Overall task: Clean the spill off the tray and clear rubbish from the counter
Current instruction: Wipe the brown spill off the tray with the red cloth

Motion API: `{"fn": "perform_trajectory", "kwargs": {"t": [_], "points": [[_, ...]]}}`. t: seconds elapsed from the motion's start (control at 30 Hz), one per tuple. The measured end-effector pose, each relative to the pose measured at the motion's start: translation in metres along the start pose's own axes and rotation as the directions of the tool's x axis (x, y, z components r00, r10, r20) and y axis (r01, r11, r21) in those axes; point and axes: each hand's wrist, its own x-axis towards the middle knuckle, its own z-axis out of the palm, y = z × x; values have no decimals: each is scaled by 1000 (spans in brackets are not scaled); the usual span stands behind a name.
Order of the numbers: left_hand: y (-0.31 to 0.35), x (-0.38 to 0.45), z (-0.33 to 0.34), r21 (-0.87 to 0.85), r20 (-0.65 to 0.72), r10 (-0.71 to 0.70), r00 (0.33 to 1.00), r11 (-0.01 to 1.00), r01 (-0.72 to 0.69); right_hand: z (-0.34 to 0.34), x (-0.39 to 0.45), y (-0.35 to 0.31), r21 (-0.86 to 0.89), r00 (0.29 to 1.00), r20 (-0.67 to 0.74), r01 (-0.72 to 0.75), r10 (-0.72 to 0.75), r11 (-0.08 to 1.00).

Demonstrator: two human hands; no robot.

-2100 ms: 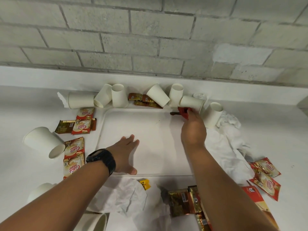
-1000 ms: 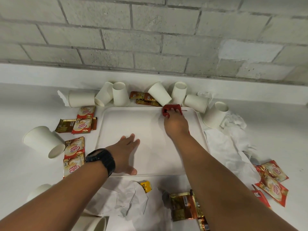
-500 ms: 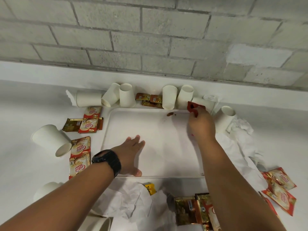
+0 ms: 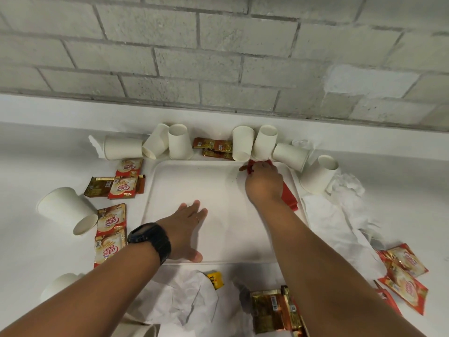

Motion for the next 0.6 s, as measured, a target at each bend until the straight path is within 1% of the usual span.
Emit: {"fn": "perform_trajectory", "kwargs": {"t": [0.13, 0.23, 0.33, 0.4, 0.47, 0.53, 0.6], "points": [[0, 1, 0, -3, 3, -5, 1000, 1000, 5, 3, -11, -26, 55, 996, 9, 93, -93, 994], [0, 1, 1, -10, -2, -8, 1000, 1000, 8, 5, -21, -42, 113, 980, 16, 196, -199, 974], [1, 0, 0, -19, -1, -11, 1000, 1000, 11, 0, -34, -42, 190, 938, 32, 333, -345, 924], [2, -1, 0, -22, -3, -11, 1000, 1000, 10, -6, -43, -28, 270, 906, 64, 389, -419, 881], [1, -2, -1, -22, -6, -8, 1000, 1000, 8, -11, -48, -9, 305, 915, 74, 359, -397, 882], [1, -2, 0, -19, -4, -5, 1000, 1000, 5, -14, -45, 4, 289, 966, 38, 235, -257, 928], [1, -3, -1, -13, -2, 1, 1000, 1000, -1, -13, -36, 8, 284, 994, 6, 102, -108, 953]]}}
